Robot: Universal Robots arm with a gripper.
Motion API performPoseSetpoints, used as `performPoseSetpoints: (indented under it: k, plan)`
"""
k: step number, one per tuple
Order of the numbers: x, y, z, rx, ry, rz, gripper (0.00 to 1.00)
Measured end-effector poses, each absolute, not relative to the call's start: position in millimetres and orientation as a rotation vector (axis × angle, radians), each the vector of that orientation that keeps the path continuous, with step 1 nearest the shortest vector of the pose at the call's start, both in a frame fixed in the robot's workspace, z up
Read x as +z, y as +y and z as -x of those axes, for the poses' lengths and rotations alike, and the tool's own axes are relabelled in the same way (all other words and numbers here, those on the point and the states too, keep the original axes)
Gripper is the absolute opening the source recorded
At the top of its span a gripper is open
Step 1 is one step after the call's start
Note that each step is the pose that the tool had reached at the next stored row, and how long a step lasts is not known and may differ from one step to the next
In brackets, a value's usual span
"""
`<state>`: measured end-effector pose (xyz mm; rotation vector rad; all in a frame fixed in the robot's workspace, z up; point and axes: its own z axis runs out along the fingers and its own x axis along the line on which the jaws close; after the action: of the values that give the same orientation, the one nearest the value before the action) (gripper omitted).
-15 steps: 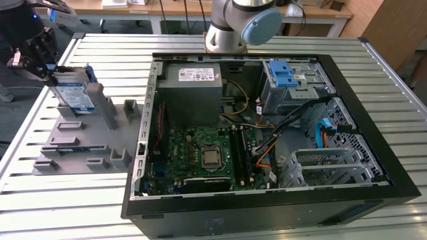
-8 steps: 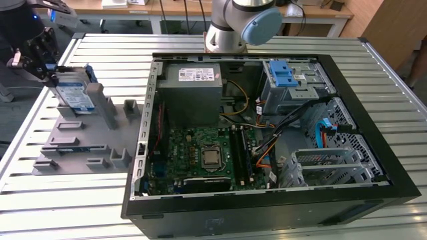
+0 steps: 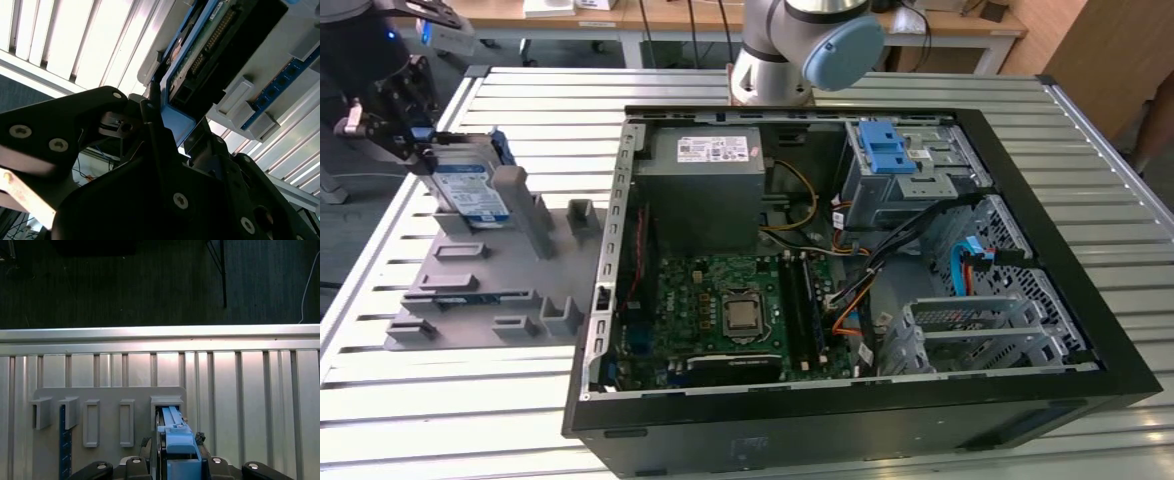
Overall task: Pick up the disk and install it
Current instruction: 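Pick up the disk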
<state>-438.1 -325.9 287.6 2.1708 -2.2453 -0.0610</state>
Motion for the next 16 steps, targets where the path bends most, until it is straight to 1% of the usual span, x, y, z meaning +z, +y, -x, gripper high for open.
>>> performPoseSetpoints:
  k: [15, 16]
  plan:
    - [290.5, -325.9, 438.1, -0.061, -2.245, -2.171, 0.44]
    - [290.5, -325.9, 438.1, -0.061, -2.245, -2.171, 0.43]
